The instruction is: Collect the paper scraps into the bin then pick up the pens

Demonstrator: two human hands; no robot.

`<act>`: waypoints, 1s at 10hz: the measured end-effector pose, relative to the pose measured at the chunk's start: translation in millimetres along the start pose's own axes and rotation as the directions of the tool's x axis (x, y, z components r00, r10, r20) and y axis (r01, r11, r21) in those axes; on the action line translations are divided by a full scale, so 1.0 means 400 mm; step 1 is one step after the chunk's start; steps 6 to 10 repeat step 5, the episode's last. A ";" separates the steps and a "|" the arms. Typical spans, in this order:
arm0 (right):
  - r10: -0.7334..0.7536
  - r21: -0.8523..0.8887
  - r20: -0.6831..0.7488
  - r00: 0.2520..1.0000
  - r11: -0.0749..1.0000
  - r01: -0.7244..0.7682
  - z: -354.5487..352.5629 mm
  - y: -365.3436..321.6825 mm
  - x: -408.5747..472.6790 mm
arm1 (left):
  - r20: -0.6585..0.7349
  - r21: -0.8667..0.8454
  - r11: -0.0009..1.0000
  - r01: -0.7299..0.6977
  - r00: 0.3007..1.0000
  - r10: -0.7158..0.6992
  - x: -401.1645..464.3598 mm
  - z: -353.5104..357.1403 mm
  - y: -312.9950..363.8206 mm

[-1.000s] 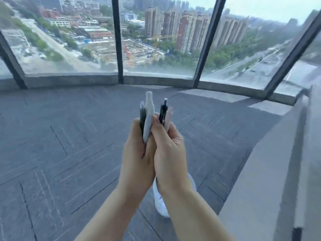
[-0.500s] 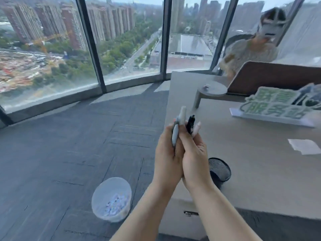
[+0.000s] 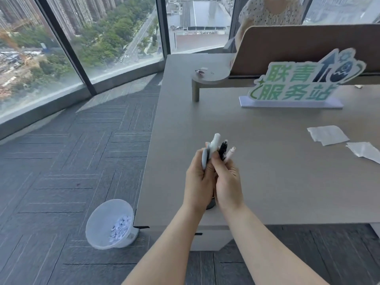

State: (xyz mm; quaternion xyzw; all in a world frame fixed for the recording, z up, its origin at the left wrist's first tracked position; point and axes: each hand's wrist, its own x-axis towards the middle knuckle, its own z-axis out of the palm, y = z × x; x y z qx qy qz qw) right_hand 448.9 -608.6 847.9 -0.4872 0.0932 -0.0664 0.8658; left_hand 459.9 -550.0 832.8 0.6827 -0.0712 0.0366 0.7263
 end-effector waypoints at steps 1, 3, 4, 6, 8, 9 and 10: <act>0.078 -0.031 0.008 0.997 0.997 -0.077 -0.019 0.018 0.011 | 0.011 -0.050 0.995 0.089 0.996 -0.089 0.001 -0.003 -0.031; 0.060 -0.141 0.052 0.997 0.989 -0.052 -0.050 0.041 0.037 | -0.049 -0.007 0.992 0.126 0.991 -0.126 0.007 -0.012 -0.041; 0.079 -0.124 0.003 0.997 0.989 -0.078 -0.051 0.023 0.045 | -0.087 0.025 0.991 0.130 0.988 -0.128 0.030 -0.025 -0.028; 0.016 -0.201 -0.077 0.997 0.979 -0.031 -0.071 -0.004 0.042 | -0.172 0.055 0.990 0.130 0.978 -0.119 0.039 -0.047 -0.010; 0.016 -0.201 -0.077 0.997 0.979 -0.031 -0.071 -0.004 0.042 | -0.172 0.055 0.990 0.130 0.978 -0.119 0.039 -0.047 -0.010; 0.016 -0.201 -0.077 0.997 0.979 -0.031 -0.071 -0.004 0.042 | -0.172 0.055 0.990 0.130 0.978 -0.119 0.039 -0.047 -0.010; 0.016 -0.201 -0.077 0.997 0.979 -0.031 -0.071 -0.004 0.042 | -0.172 0.055 0.990 0.130 0.978 -0.119 0.039 -0.047 -0.010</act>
